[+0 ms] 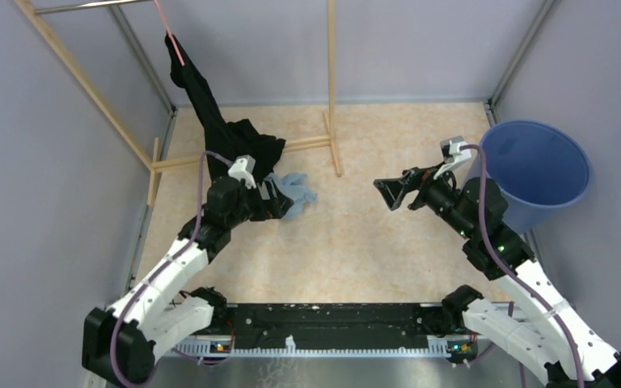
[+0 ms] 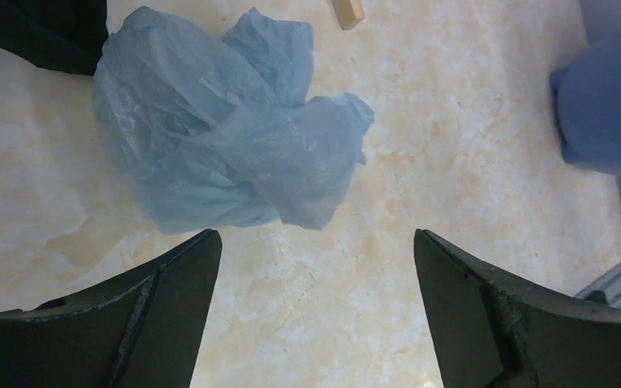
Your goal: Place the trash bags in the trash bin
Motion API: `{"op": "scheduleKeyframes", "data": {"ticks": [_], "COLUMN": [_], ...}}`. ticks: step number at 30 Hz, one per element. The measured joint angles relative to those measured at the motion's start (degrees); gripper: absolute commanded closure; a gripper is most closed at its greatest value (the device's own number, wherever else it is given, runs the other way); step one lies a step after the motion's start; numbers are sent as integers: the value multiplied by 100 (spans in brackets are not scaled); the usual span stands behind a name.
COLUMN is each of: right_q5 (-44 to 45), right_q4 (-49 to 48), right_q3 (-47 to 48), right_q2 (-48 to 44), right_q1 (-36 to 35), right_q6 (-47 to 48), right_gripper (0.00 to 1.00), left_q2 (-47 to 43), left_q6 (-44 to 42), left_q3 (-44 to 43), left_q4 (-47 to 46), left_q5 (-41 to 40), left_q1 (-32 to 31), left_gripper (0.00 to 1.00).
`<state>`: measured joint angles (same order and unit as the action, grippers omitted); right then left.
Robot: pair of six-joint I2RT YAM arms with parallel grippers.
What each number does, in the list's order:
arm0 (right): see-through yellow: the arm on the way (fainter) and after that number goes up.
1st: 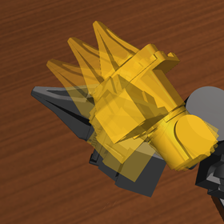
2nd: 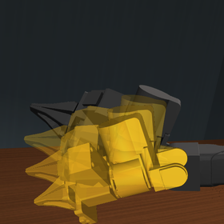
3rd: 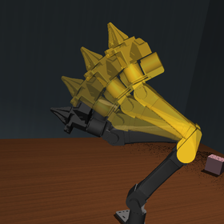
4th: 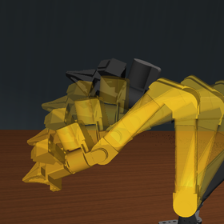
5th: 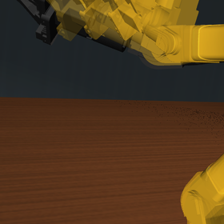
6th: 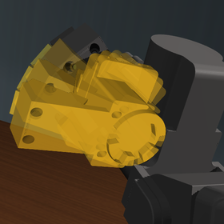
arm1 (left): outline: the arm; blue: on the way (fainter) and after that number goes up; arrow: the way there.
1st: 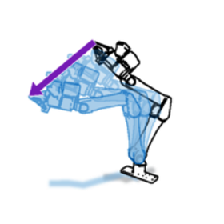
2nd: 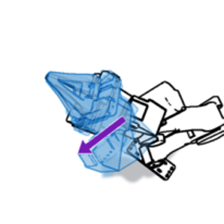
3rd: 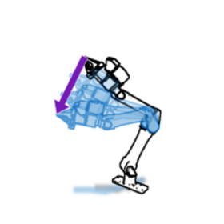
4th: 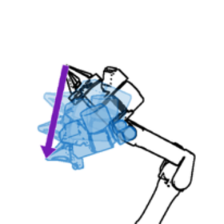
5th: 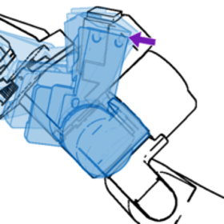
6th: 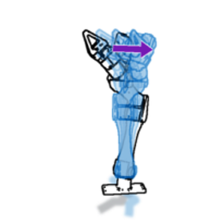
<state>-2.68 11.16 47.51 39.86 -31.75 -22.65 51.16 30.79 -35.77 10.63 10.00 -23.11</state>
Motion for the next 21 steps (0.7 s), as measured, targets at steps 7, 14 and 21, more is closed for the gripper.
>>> {"op": "scheduleKeyframes", "data": {"ticks": [7,14,21], "right_q5": [-361,-623,-1329], "right_q4": [-37,-26,-201], "right_q3": [-295,-295,-793], "right_q2": [-210,184,693], "right_q1": [2,2,0], "right_q6": [37,59,50], "right_gripper": [1,1,3], "left_q2": [1309,1862,713], "left_q6": [-334,-175,291], "left_q3": [-22,533,1762], "left_q4": [-581,-1687,-2564], "left_q5": [-485,-63,1357], "left_q1": [0,13,15], "left_gripper": [32,85,100]}}
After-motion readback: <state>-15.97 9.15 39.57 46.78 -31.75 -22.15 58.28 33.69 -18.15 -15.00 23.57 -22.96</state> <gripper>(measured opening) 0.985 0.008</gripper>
